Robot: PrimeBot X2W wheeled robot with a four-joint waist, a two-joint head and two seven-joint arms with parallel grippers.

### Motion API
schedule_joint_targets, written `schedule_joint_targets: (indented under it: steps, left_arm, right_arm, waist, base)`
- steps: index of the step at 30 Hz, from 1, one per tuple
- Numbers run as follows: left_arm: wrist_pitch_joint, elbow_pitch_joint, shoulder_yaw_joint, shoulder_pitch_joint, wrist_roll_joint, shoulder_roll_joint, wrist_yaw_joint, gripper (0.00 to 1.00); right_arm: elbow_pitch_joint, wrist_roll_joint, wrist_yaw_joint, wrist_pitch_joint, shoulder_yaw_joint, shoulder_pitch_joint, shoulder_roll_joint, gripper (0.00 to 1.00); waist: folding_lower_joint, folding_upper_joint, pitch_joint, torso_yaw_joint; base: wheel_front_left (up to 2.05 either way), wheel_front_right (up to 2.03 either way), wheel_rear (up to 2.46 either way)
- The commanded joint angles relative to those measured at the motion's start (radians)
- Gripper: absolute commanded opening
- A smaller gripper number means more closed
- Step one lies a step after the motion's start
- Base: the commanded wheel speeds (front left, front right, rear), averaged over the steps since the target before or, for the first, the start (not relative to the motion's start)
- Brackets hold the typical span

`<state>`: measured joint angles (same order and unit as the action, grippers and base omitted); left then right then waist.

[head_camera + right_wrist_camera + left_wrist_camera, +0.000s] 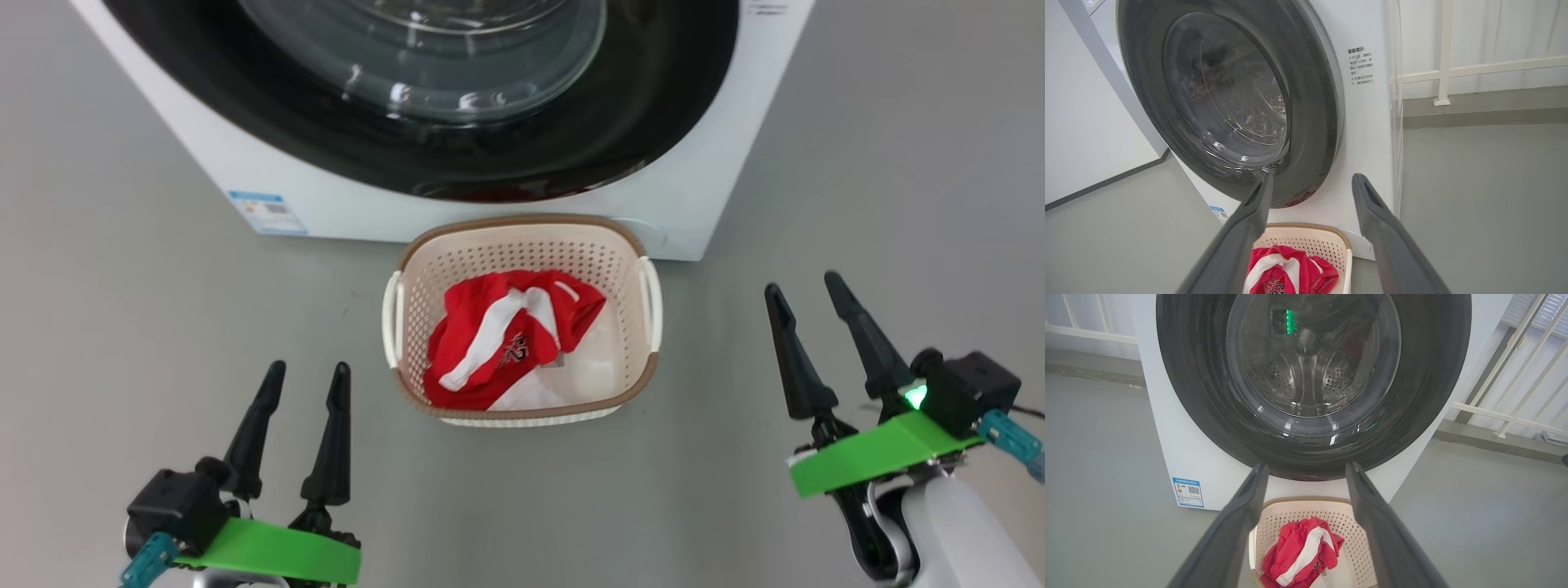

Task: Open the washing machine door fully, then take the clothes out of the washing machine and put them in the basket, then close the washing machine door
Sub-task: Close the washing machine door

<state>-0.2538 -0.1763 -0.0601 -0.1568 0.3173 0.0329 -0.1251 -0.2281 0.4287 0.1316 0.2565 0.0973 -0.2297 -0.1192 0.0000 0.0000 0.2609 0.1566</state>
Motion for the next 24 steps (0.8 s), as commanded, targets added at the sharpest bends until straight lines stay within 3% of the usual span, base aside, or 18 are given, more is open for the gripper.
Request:
schedule_joint_targets:
  steps: [1, 24]
  left_arm:
    - [-0.008, 0.019, 0.041, 0.009, -0.012, 0.017, -0.006, 1.00]
    - [-0.008, 0.024, 0.126, 0.113, -0.044, 0.033, -0.006, 1.00]
  right_arm:
    - [0.030, 0.006, -0.001, 0.005, 0.014, 0.020, 0.006, 1.00]
    - [0.051, 0.000, -0.001, 0.005, -0.049, 0.229, 0.005, 1.00]
  waist:
    - [0.0000, 0.0000, -0.033, -0.035]
    - [0.0000, 0.0000, -0.133, -0.131]
  base:
    - [0.00, 0.00, 0.00]
    - [0.00, 0.00, 0.00]
